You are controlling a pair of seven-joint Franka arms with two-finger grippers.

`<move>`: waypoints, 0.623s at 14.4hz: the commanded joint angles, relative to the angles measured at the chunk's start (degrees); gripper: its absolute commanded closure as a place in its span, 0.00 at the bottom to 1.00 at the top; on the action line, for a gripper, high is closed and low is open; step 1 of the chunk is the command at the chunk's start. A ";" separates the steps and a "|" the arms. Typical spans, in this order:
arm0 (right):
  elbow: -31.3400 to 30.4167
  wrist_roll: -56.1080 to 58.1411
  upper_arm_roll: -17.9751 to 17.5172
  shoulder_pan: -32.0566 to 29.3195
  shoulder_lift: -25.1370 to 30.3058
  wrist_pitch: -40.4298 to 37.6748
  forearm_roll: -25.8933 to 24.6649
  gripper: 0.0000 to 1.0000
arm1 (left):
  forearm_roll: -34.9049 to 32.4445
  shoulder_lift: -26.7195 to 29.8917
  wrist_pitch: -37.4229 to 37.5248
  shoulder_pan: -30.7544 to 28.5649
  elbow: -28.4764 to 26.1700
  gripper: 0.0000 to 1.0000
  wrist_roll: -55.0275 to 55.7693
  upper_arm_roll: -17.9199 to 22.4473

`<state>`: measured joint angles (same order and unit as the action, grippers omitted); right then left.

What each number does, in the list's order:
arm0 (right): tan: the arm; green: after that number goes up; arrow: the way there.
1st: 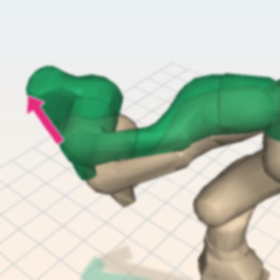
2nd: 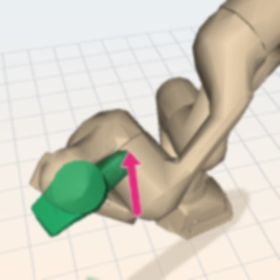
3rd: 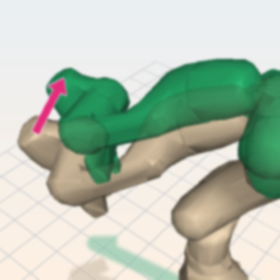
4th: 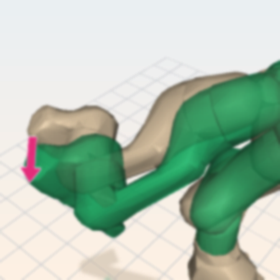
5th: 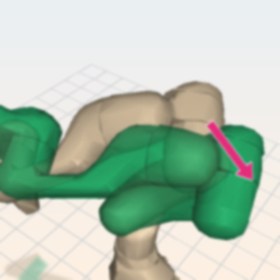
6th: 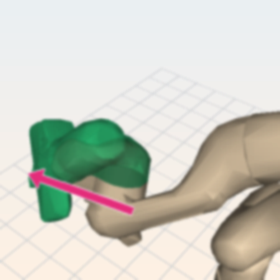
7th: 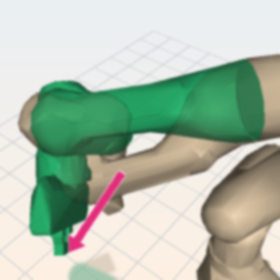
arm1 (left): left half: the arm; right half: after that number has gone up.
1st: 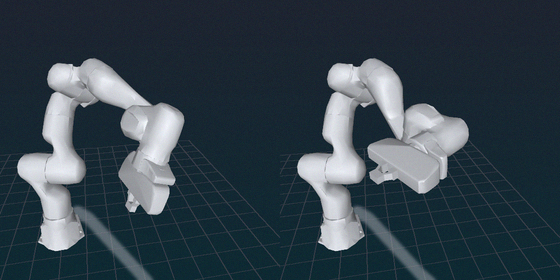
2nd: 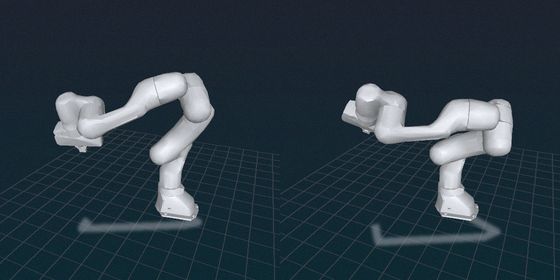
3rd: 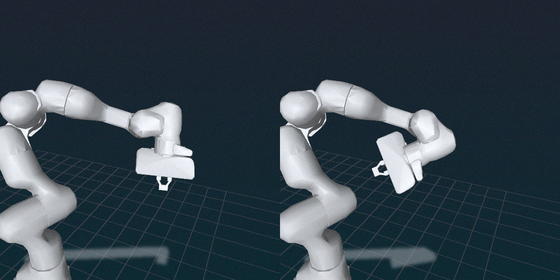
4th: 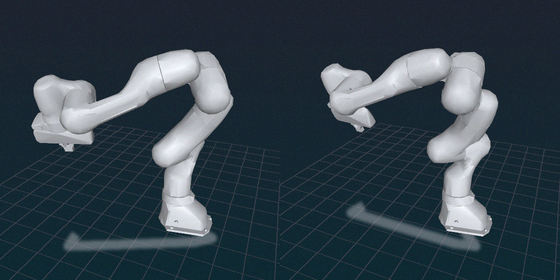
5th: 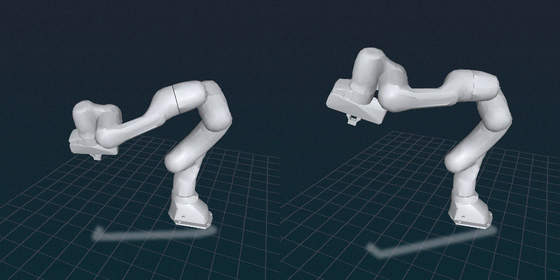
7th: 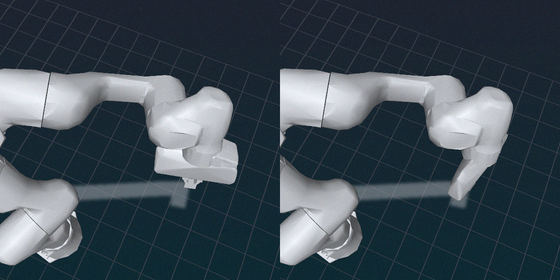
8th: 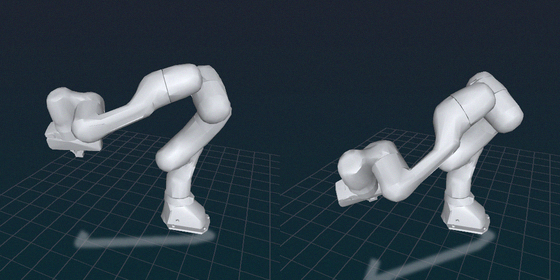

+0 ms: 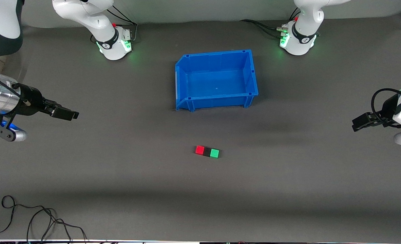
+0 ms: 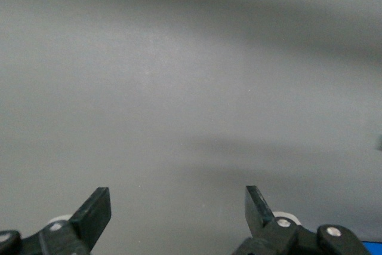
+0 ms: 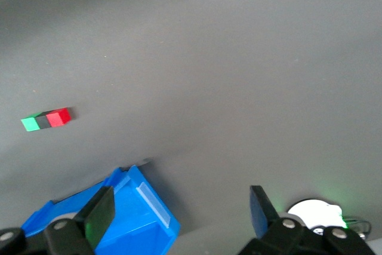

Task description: Attach green and red cubes to black cube

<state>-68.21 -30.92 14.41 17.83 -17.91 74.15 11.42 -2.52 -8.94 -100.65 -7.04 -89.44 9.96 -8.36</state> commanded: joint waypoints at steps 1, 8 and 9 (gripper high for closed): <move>-0.78 5.58 -0.09 1.07 0.68 -0.06 -2.54 0.00 | -0.82 0.42 0.01 0.10 -0.56 0.00 0.76 0.18; -3.84 16.33 -0.35 -0.68 3.22 0.99 -5.79 0.00 | -0.82 0.15 0.80 0.01 -0.56 0.00 0.41 0.27; -5.60 16.42 -1.22 -2.17 4.36 2.04 -5.71 0.00 | -0.82 0.67 1.33 0.09 -0.56 0.00 0.15 0.27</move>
<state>-68.76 -16.29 14.53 17.62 -17.52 74.28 6.43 -2.54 -9.50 -100.56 -7.10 -89.57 9.96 -8.15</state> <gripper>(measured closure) 0.000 0.000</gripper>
